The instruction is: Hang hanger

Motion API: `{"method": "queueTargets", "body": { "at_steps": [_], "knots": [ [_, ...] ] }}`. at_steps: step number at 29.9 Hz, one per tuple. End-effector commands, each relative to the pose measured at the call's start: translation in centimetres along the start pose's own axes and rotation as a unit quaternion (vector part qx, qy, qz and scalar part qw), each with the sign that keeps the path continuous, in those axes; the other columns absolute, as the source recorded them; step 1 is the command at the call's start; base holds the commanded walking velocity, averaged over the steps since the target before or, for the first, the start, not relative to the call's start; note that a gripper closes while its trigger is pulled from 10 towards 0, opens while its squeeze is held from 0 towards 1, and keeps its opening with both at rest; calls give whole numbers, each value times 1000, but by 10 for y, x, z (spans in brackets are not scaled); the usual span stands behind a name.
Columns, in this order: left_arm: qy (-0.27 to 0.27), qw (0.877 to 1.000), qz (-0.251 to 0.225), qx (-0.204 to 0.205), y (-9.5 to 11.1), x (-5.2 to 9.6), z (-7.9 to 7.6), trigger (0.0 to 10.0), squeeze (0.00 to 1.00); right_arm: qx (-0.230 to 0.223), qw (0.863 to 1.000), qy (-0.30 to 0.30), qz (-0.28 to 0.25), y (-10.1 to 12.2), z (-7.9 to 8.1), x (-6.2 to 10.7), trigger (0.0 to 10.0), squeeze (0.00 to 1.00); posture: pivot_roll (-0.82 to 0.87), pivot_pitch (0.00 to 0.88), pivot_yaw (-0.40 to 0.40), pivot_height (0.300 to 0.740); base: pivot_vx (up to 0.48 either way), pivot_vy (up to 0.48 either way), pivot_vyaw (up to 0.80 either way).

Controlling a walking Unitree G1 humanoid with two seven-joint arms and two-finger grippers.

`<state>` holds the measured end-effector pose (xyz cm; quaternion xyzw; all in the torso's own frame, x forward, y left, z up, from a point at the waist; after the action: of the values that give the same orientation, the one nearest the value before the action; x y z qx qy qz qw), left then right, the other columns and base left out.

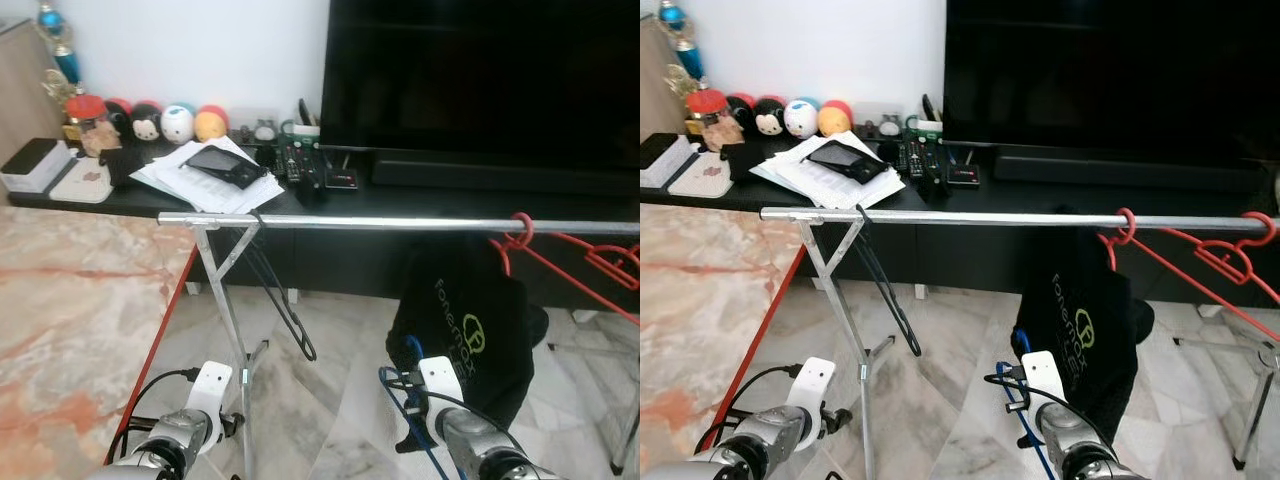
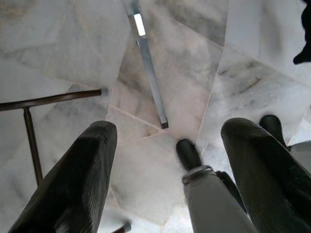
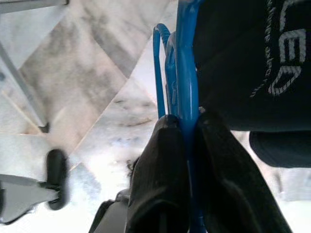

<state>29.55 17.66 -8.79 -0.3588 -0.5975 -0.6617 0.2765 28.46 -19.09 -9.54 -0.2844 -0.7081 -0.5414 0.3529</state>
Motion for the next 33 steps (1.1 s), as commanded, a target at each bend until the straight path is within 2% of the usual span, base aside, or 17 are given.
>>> {"method": "queueTargets", "body": {
  "at_steps": [1,12,22,28,30,33],
  "knots": [
    [7,1000,6,-13,-3,1,6,10000,0,-3,1000,6,-3,2,6,0,10000,0,-57,0,-38,740,0,0,0],
    [6,1000,5,-15,-3,1,6,10000,0,-10,1000,0,-5,3,4,0,10000,0,-57,0,-38,740,0,0,0],
    [6,1000,4,-21,-2,1,5,10000,0,-49,997,-53,-17,4,-7,0,10000,0,-64,0,-38,740,0,0,0],
    [7,1000,2,-22,-1,1,5,10000,0,-105,990,-84,-52,10,-13,2,10000,0,-63,0,-39,740,0,0,0],
    [7,1000,2,-24,-1,1,5,10000,0,-125,985,-85,-79,17,-14,3,10000,0,-63,0,-39,740,0,0,0],
    [7,1000,1,-24,0,1,5,10000,0,-134,982,-86,-102,23,-15,5,10000,0,-75,0,-35,740,0,0,0]
  ]
}}
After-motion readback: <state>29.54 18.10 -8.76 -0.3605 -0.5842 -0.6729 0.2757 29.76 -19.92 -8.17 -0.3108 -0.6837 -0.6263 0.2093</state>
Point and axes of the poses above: a point about 5 cm out from each wrist's last joint towards the gripper, its own x axis pointing back from the gripper into the wrist, its own y axis along the axis of the wrist's last joint, z = x × y, the point moved 6 cm from there along -x, pointing out of the wrist towards the gripper, and after that the axes turned 6 degrees about x, right-handed, at the moved point
